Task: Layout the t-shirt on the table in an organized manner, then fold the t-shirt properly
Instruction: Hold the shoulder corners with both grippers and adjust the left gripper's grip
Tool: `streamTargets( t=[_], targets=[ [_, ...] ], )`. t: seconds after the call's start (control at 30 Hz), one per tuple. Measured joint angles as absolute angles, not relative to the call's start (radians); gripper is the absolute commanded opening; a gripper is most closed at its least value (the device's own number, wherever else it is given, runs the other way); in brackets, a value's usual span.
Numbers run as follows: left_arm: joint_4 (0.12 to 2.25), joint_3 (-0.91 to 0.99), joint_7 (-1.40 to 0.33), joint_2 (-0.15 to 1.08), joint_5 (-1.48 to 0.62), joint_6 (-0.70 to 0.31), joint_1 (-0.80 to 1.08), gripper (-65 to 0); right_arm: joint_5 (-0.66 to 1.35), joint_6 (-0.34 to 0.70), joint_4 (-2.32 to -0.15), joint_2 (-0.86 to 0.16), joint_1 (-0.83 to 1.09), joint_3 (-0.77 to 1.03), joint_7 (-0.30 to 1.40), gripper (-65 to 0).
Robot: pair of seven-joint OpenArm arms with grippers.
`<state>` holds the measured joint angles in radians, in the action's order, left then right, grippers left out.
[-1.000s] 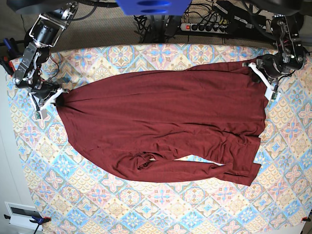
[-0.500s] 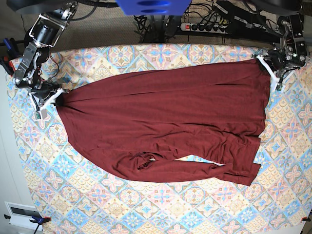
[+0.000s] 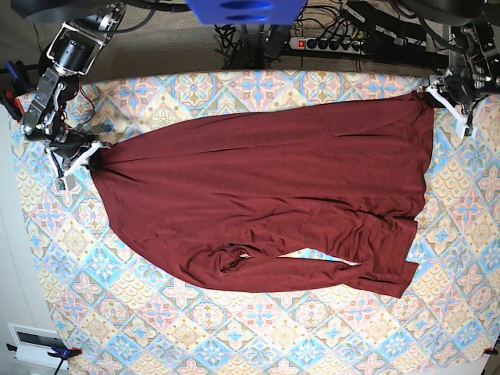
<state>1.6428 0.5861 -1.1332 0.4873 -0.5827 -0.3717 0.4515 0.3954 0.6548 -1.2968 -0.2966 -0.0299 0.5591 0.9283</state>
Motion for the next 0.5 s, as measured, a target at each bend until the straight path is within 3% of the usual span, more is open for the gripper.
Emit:
streamTargets(
  t=[0.27, 0.5],
  targets=[
    [1.537, 0.592, -1.126, 0.493, -0.731, -0.372, 0.444, -37.6, 0.395, 0.655, -1.297, -0.297, -0.029, 0.558, 0.928, -65.0],
    [1.539, 0.597, -1.109, 0.433, -0.723, -0.367, 0.437, -37.7, 0.396, 0.654, -1.297, -0.297, -0.028, 0.558, 0.928, -65.0]
  ],
)
